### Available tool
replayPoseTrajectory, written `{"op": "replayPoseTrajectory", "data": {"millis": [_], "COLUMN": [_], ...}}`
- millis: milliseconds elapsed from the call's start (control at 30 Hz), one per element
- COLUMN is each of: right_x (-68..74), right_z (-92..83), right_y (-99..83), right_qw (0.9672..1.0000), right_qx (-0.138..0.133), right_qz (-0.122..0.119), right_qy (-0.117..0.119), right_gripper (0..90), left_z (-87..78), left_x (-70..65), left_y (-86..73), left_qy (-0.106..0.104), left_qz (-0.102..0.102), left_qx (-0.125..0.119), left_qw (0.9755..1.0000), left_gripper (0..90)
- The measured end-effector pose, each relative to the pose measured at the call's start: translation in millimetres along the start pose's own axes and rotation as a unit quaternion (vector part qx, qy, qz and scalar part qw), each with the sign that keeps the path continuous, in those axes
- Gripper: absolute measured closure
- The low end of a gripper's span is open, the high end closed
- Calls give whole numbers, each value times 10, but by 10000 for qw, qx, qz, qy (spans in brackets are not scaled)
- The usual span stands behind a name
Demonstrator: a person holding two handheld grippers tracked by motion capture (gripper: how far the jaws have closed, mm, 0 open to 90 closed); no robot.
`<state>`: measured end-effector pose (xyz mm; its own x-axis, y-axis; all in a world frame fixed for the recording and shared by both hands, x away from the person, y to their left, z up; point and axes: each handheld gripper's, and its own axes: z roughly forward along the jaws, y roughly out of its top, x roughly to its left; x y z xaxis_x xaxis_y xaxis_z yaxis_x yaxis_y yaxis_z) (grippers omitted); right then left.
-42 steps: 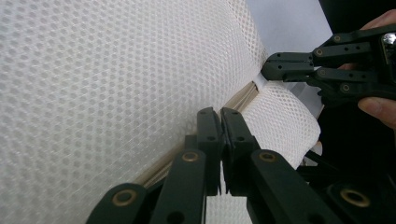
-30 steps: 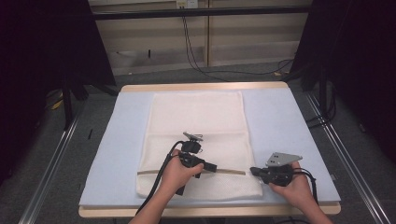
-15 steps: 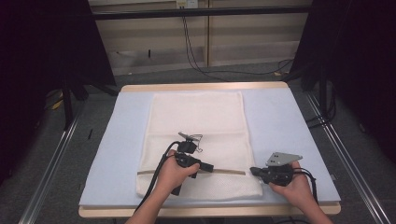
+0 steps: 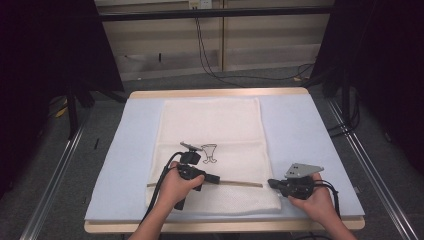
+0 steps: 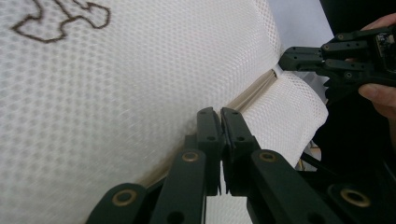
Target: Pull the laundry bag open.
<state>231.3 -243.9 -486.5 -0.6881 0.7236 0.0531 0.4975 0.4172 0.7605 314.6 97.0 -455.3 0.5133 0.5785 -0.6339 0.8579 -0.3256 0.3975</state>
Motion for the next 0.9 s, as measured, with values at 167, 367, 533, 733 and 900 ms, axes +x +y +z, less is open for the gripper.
{"op": "replayPoseTrajectory", "data": {"millis": [167,367,533,733,900], "right_x": [-4,-8,-16,-12,-4], "right_z": [1,2,3,1,1], "right_y": [0,0,2,-1,-3], "right_qw": [10000,10000,10000,10000,10000], "right_qx": [1,2,6,4,1], "right_qz": [14,29,45,29,19], "right_qy": [15,30,40,32,24], "right_gripper": [900,900,900,900,900], "left_z": [-122,-271,-391,-574,-760], "left_x": [80,189,299,482,604], "left_y": [-51,-128,-207,-335,-439], "left_qy": [-39,131,118,333,463], "left_qz": [-66,-25,-237,-417,-514], "left_qx": [-66,-161,-245,-362,-516], "left_qw": [9999,9998,9993,9979,9963], "left_gripper": [873,873,873,872,872]}}
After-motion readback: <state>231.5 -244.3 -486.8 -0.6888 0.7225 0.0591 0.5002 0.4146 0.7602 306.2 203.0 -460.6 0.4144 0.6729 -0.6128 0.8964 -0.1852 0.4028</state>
